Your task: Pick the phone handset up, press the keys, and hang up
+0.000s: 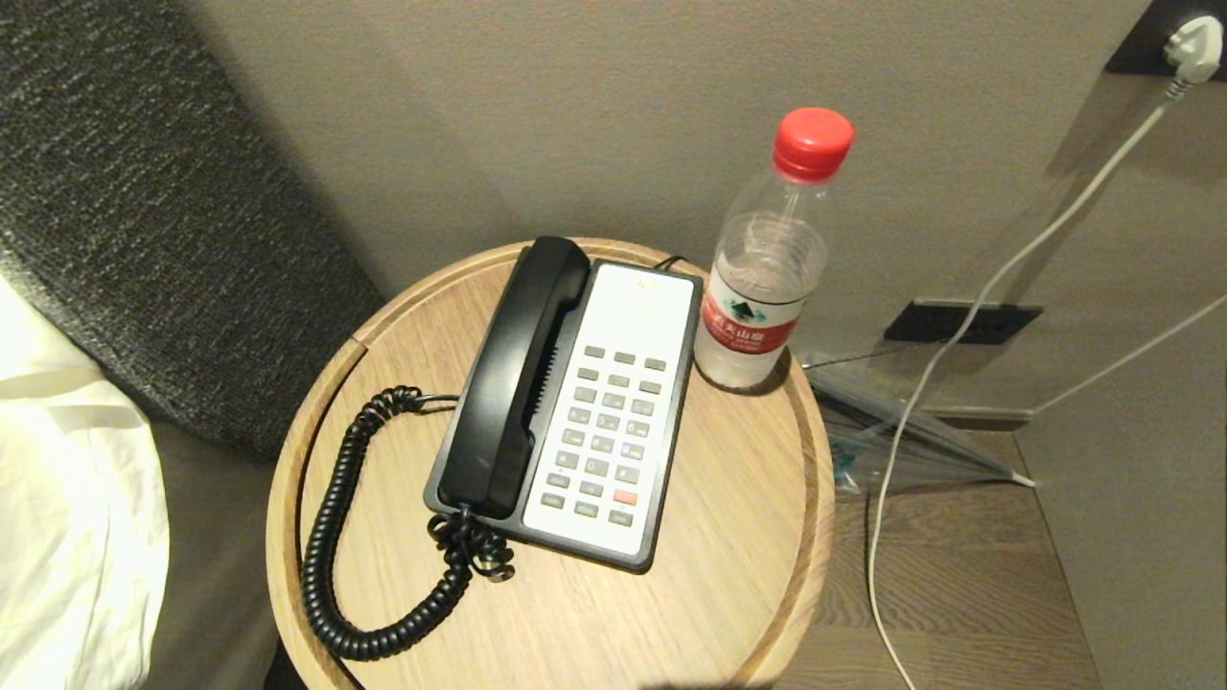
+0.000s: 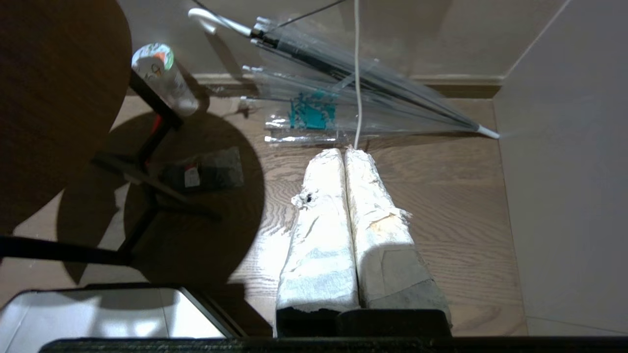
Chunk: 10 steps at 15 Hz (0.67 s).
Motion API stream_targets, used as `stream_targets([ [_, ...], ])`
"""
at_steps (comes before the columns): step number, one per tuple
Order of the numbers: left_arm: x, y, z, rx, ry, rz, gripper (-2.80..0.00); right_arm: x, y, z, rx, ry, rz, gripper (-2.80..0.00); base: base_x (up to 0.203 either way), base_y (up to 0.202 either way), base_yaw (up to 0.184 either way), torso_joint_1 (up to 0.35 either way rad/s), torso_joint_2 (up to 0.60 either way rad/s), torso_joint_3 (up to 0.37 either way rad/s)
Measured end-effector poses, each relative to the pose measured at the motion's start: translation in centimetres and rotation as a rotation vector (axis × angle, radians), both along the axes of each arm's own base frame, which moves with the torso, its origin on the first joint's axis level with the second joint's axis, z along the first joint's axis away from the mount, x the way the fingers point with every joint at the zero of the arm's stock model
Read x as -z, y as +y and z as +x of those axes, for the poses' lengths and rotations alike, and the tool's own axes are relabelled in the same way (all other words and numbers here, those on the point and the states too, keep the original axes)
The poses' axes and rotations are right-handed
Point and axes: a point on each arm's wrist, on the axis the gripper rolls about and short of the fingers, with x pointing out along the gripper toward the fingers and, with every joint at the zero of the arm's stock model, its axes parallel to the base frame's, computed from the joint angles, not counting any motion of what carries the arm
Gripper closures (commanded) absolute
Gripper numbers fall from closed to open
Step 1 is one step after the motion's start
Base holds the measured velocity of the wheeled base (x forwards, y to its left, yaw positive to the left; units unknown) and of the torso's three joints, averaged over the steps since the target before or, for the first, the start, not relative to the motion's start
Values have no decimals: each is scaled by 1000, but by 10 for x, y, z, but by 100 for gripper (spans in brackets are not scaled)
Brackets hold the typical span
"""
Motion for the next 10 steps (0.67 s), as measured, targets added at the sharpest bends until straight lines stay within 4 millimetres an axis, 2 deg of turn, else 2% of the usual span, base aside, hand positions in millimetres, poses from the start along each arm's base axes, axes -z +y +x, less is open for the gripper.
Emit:
stream_targets([
  [10, 0, 0, 0, 0, 0, 0, 0, 2, 0, -2, 1, -14, -2, 0, 0, 0, 0, 0, 0, 0],
])
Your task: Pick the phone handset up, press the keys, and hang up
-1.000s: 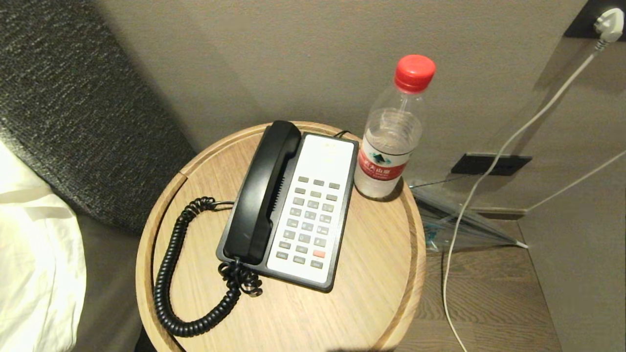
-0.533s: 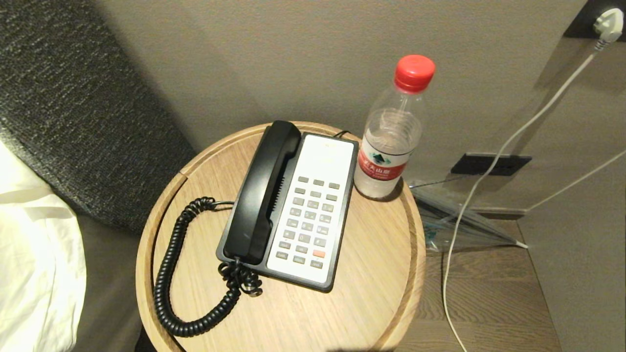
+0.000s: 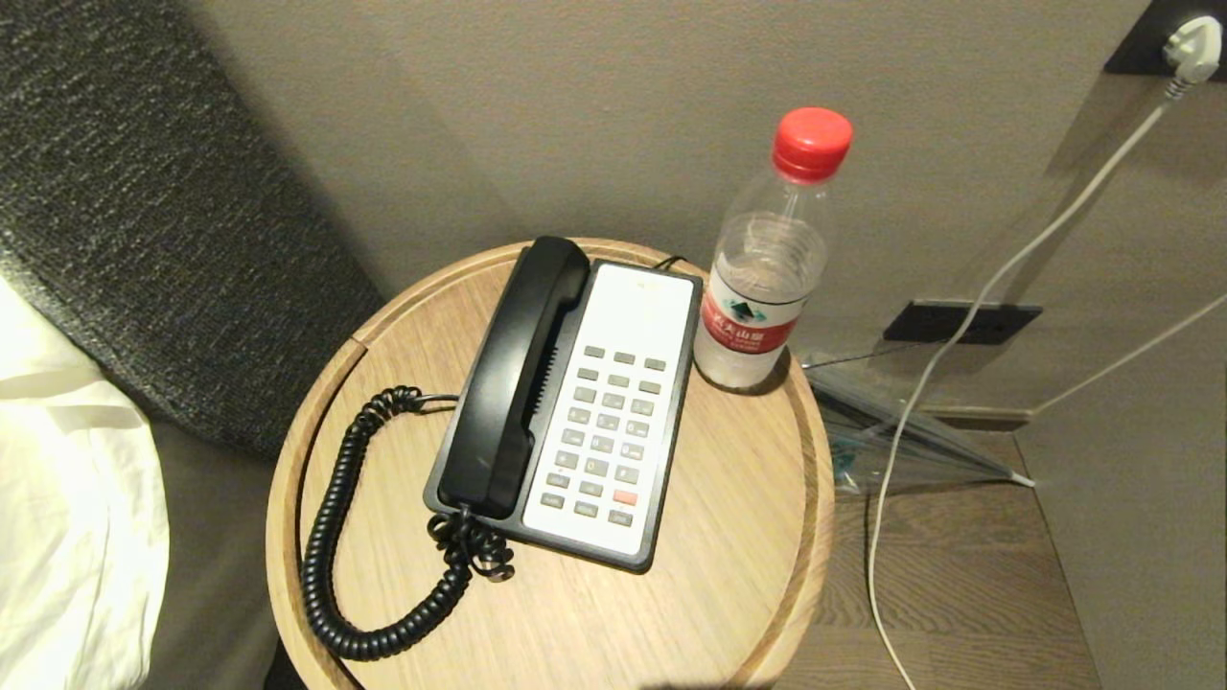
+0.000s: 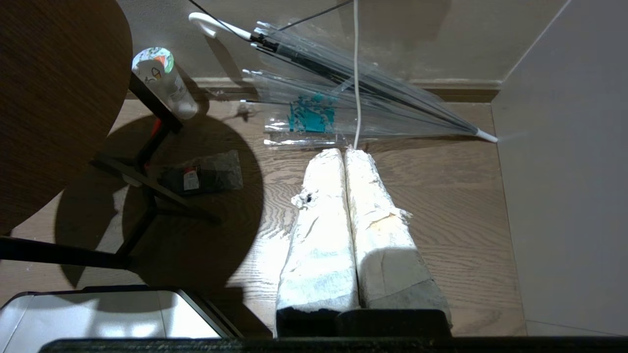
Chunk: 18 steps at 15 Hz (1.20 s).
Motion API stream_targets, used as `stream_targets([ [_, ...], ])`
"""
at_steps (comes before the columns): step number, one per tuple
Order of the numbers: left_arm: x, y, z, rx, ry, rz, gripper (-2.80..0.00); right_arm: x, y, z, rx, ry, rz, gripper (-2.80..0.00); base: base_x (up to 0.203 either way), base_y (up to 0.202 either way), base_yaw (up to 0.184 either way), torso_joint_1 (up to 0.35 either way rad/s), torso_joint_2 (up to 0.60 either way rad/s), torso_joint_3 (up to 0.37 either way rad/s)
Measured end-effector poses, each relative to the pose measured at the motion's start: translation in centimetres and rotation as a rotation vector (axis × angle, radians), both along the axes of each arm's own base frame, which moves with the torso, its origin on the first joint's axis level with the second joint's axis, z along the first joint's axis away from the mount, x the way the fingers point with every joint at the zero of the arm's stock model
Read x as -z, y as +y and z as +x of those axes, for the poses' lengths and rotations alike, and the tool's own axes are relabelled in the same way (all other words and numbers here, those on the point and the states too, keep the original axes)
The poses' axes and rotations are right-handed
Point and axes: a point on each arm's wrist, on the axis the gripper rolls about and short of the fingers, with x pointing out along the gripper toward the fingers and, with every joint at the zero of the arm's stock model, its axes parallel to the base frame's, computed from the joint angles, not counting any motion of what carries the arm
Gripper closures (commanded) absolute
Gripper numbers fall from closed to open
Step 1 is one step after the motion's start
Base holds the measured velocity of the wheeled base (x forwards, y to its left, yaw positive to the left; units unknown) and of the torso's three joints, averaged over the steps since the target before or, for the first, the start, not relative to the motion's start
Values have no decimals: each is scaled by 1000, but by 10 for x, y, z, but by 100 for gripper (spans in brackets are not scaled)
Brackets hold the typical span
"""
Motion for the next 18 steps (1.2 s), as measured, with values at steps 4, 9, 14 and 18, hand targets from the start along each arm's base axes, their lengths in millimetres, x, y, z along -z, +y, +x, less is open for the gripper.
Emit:
stream_targets([
  [4, 0, 0, 0, 0, 0, 0, 0, 0, 0, 0, 0, 0, 0, 0, 0, 0, 0, 0, 0, 0],
  [9, 0, 0, 0, 0, 2, 2, 0, 4, 0, 1, -1, 14, 0, 0, 0, 0, 0, 0, 0, 0],
  [14, 0, 0, 0, 2, 0, -8, 0, 2, 0, 0, 0, 6, 0, 0, 0, 0, 0, 0, 0, 0],
  [18, 0, 0, 0, 1, 0, -12, 0, 0, 0, 0, 0, 1, 0, 0, 0, 0, 0, 0, 0, 0],
])
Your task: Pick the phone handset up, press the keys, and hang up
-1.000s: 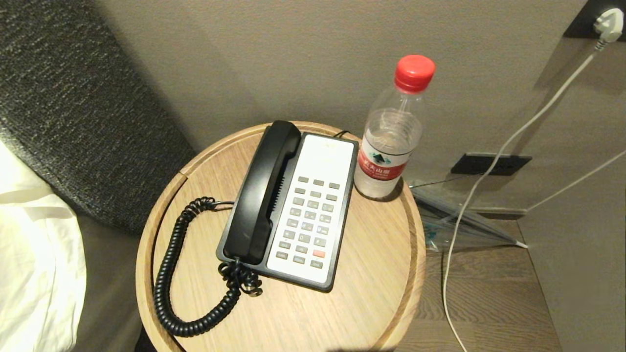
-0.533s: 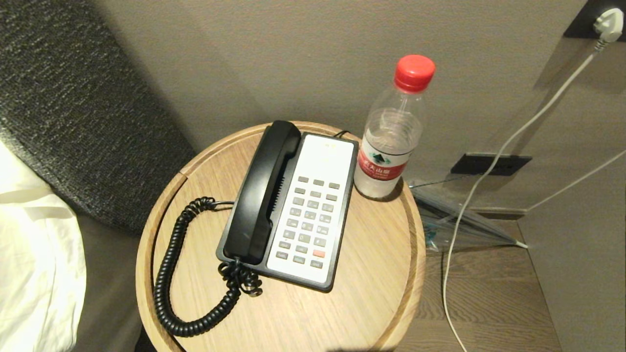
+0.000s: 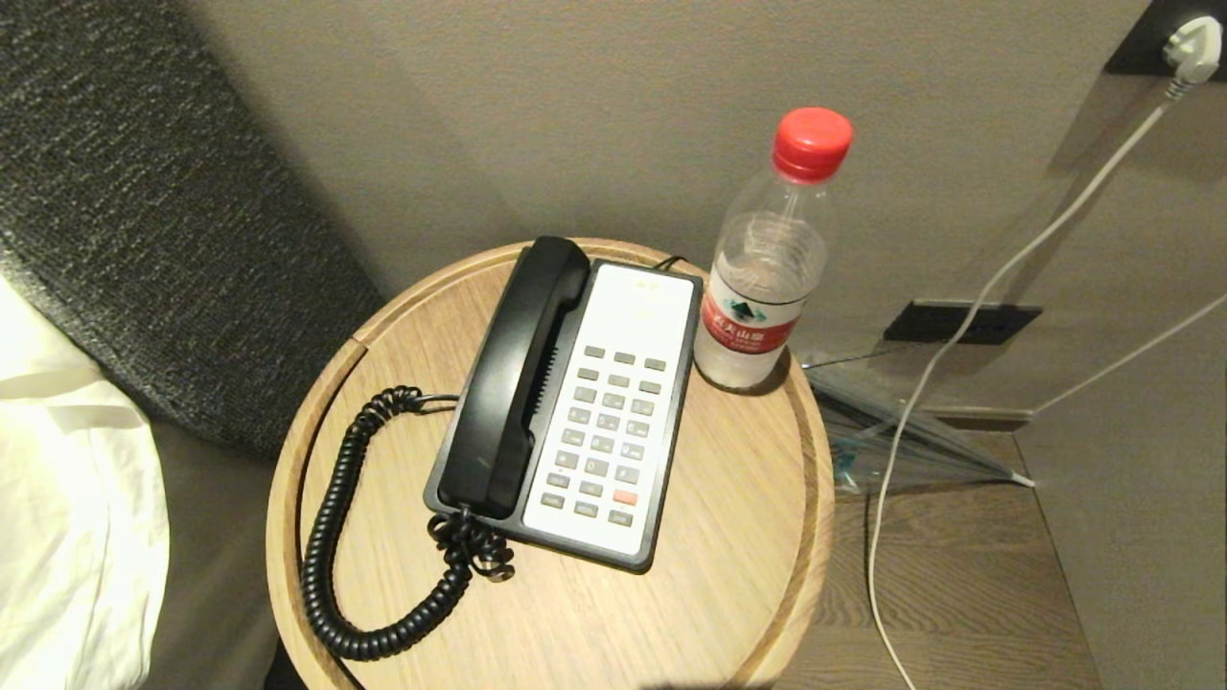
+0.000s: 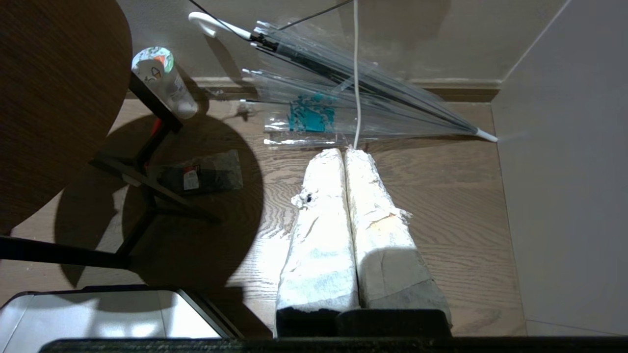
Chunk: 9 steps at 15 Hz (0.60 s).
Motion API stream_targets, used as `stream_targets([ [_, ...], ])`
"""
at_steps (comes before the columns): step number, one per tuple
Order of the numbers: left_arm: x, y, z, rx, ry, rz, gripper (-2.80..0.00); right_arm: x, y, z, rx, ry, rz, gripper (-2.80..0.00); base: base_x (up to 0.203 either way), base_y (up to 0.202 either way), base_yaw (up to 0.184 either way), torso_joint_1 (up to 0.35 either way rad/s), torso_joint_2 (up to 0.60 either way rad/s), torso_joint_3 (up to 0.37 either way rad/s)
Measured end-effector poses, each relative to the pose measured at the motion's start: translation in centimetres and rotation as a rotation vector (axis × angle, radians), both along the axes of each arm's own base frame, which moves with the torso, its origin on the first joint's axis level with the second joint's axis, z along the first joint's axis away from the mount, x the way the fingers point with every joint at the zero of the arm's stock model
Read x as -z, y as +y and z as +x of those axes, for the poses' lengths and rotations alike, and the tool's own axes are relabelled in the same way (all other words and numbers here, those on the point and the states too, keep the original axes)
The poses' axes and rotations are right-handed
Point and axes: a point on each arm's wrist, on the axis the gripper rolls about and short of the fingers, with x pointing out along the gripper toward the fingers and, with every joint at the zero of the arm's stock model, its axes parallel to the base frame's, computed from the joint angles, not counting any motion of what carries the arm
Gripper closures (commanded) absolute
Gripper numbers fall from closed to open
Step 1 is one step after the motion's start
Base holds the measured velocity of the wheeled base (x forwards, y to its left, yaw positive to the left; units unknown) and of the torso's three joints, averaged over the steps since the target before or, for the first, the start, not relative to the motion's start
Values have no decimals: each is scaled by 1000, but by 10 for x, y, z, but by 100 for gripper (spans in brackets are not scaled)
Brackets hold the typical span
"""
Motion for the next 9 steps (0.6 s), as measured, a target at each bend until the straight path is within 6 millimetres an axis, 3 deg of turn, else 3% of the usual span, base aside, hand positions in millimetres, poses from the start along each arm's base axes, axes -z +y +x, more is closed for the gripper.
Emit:
stream_targets([
  [9, 0, 0, 0, 1, -2, 2, 0, 0, 0, 0, -1, 0, 0, 0, 0, 0, 0, 0, 1, 22],
])
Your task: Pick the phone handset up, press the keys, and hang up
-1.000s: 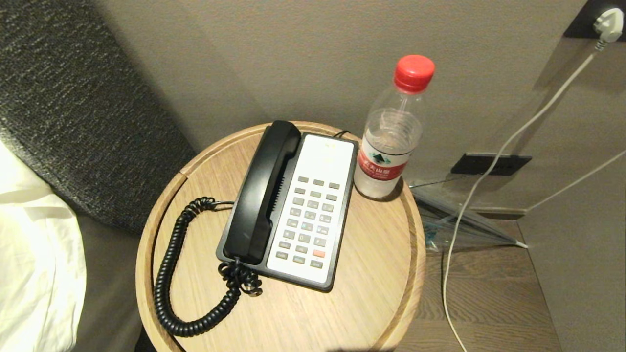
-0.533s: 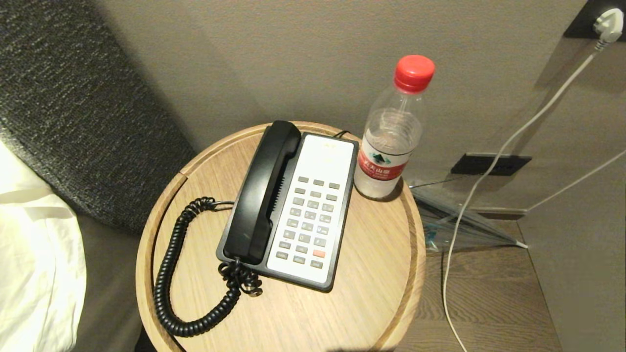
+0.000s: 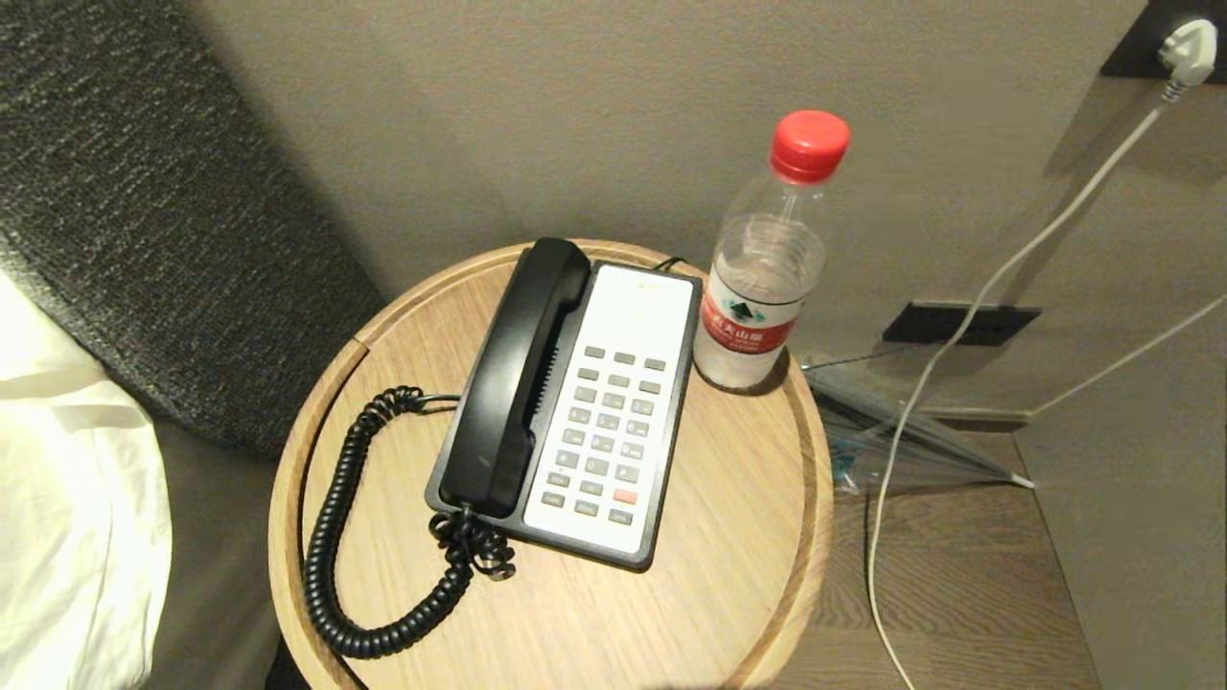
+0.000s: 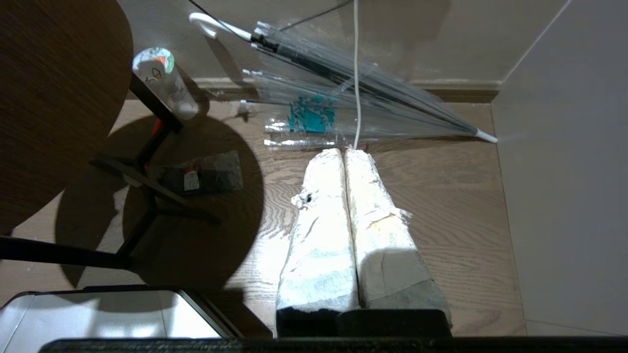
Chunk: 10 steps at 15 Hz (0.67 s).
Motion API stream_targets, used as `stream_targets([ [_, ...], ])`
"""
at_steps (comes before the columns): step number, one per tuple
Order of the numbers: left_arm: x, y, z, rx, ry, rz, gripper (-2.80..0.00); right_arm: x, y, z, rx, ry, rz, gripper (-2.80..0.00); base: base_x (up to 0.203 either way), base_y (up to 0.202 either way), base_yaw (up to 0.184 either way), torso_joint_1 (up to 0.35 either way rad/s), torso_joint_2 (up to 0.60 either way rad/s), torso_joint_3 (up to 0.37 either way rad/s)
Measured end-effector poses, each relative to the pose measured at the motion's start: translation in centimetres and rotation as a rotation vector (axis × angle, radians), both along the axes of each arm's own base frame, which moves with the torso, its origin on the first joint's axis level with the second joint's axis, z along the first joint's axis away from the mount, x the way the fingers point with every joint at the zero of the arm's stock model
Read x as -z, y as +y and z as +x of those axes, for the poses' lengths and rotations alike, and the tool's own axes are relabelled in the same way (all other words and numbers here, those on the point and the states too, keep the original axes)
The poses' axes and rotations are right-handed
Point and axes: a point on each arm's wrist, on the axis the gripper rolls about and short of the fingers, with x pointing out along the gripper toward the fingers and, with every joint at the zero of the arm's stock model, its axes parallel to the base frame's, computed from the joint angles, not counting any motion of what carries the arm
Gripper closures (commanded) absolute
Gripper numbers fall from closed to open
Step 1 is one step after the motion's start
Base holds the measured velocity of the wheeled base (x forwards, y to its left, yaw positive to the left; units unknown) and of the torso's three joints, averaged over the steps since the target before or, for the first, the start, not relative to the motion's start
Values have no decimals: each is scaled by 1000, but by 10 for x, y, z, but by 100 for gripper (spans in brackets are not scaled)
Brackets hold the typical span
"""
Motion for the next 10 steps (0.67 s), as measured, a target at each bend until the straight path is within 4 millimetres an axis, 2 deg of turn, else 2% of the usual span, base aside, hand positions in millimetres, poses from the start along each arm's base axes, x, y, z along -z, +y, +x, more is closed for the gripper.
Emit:
stream_targets([
  [10, 0, 0, 0, 0, 0, -4, 0, 0, 0, 0, 0, 0, 0, 0, 0, 0, 0, 2, 3, 193],
])
